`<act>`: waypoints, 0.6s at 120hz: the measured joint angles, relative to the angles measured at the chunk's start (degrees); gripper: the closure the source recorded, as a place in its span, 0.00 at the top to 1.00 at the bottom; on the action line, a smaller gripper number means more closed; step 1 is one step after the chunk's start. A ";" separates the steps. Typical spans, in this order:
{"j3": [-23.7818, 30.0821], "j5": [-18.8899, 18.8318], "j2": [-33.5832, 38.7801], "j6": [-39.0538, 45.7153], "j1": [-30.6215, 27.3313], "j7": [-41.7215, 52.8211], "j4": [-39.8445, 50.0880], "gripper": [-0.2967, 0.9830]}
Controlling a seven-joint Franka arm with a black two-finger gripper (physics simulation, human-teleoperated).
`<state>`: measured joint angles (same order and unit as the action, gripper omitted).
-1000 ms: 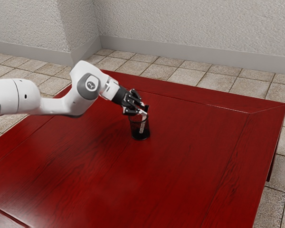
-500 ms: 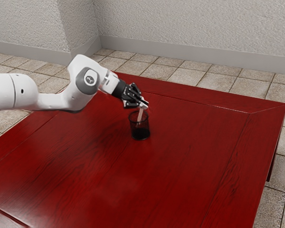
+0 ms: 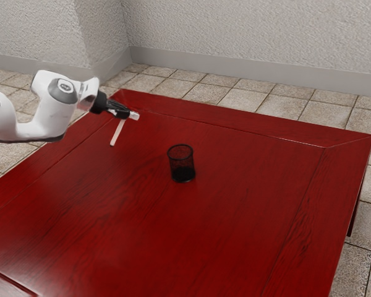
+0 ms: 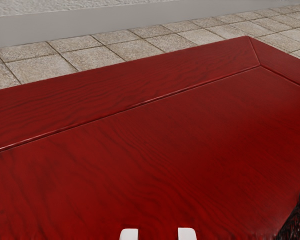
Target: Take the marker out of the pen holder and place it to the left of the pen holder.
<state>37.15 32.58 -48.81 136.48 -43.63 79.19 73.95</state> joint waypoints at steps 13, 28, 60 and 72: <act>-3.74 0.20 -3.52 -1.62 2.68 -9.14 -0.69 0.20; -6.22 -3.12 -6.43 -4.87 4.26 -20.17 -0.62 0.23; -8.16 -7.98 -7.74 -12.64 6.05 -40.03 -3.96 0.53; -9.81 -17.69 11.92 -21.14 9.14 -45.43 0.72 0.62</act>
<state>27.33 14.89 -36.88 115.34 -34.50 33.76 74.67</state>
